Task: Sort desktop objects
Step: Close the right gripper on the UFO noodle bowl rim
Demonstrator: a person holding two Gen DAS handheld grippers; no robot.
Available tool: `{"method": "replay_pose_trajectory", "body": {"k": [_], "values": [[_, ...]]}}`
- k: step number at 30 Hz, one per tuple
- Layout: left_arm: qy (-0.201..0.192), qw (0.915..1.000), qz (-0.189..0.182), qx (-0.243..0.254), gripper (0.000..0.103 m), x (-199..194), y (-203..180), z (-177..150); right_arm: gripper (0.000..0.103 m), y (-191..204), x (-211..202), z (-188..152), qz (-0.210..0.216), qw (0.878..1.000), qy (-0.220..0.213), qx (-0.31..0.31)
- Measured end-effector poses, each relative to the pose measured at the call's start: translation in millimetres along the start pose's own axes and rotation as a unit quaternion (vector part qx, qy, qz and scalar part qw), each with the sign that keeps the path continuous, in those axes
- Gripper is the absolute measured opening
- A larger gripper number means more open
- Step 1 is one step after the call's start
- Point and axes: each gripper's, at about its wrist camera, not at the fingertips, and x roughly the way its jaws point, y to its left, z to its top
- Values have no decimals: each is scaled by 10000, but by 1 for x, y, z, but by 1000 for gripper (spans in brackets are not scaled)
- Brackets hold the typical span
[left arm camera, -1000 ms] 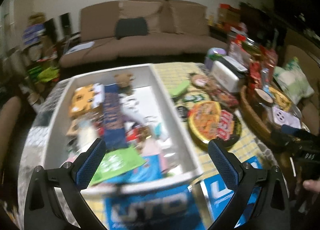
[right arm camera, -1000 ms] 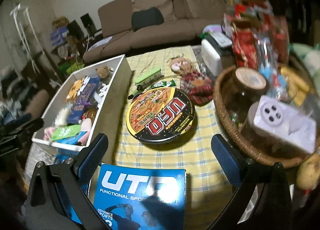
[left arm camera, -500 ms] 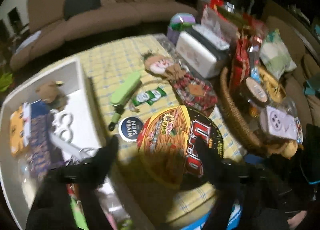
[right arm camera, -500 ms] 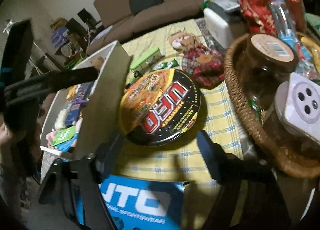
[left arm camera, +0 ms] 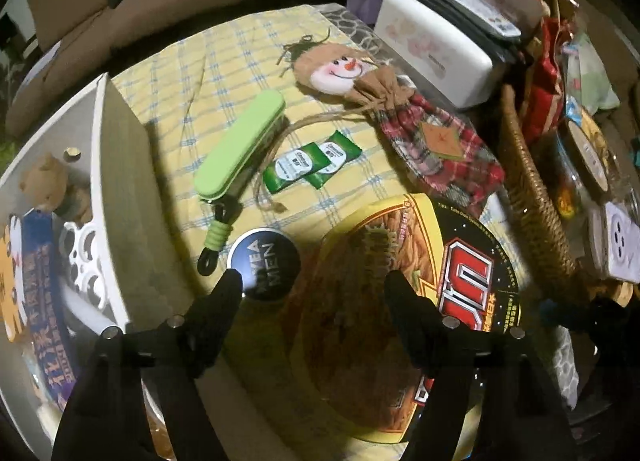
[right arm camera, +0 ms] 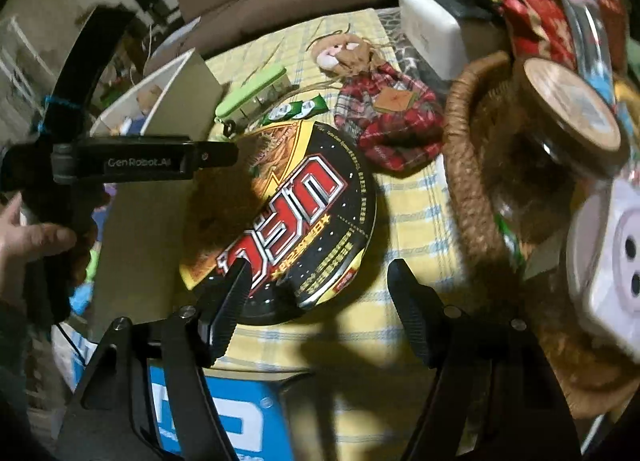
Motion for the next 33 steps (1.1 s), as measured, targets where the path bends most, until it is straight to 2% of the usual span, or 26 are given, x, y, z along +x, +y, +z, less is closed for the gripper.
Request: {"method": "replay_pose_trajectory", "body": {"k": [2, 5, 7, 10, 12, 14, 15, 16, 17, 19, 21, 24, 25, 26, 27, 29, 30, 31, 32, 33], "values": [[14, 10000, -25, 54, 75, 0, -2, 3, 68, 3, 2, -3, -70, 9999, 45, -120], [75, 9999, 37, 63, 75, 5, -3, 9, 68, -1, 9, -4, 280, 9995, 157, 47], [106, 9998, 78, 118, 75, 7, -5, 8, 68, -6, 14, -1, 196, 9994, 226, 158], [140, 9993, 268, 223, 76, 13, -9, 6, 68, -15, 17, 1, 452, 9981, 238, 351], [78, 9995, 268, 129, 75, 13, -7, 7, 65, -17, 23, 2, 560, 9972, 286, 396], [70, 9999, 150, 21, 74, 13, -5, 8, 65, -17, 28, 1, 642, 9967, 300, 398], [138, 9998, -129, -39, 69, 16, -5, 8, 61, -18, 30, -1, 701, 9963, 303, 400], [225, 9991, -355, -97, 69, 19, -7, 7, 56, -18, 31, -1, 787, 9955, 310, 422], [185, 9995, -270, -27, 69, 18, -10, 7, 50, -18, 33, -1, 914, 9944, 289, 444], [166, 9996, -247, 2, 67, 17, -11, 6, 48, -19, 33, -1, 893, 9945, 271, 469], [140, 9994, -291, -91, 55, 15, -8, 5, 46, -20, 33, -2, 908, 9943, 266, 486], [119, 9982, -538, -256, 47, 10, -2, 1, 46, -17, 27, -4, 809, 9957, 240, 377], [89, 9960, -837, -288, 39, 6, -3, -2, 46, -14, 21, -5, 763, 9965, 192, 284], [122, 9916, -1234, -367, 14, 4, -6, -2, 46, -11, 14, -6, 761, 9968, 132, 204], [108, 9853, -1651, -420, 12, -3, -14, -6, 45, -8, 3, -8, 889, 9959, 50, 140], [-73, 9886, -1500, -57, 12, -19, -39, -11, 45, 4, -15, -11, 1177, 9929, -147, 15], [-61, 9905, -1376, 39, 16, -21, -47, -13, 45, 13, -23, -12, 1124, 9933, -235, -132], [-22, 9925, -1224, 52, 18, -21, -50, -14, 45, 22, -28, -14, 866, 9954, -284, -289], [-2, 9955, -949, 36, 24, -21, -51, -14, 45, 29, -27, -15, 581, 9970, -285, -418], [-42, 9971, -759, 3, 38, -23, -49, -13, 45, 31, -23, -16, 482, 9977, -219, -427]]}}
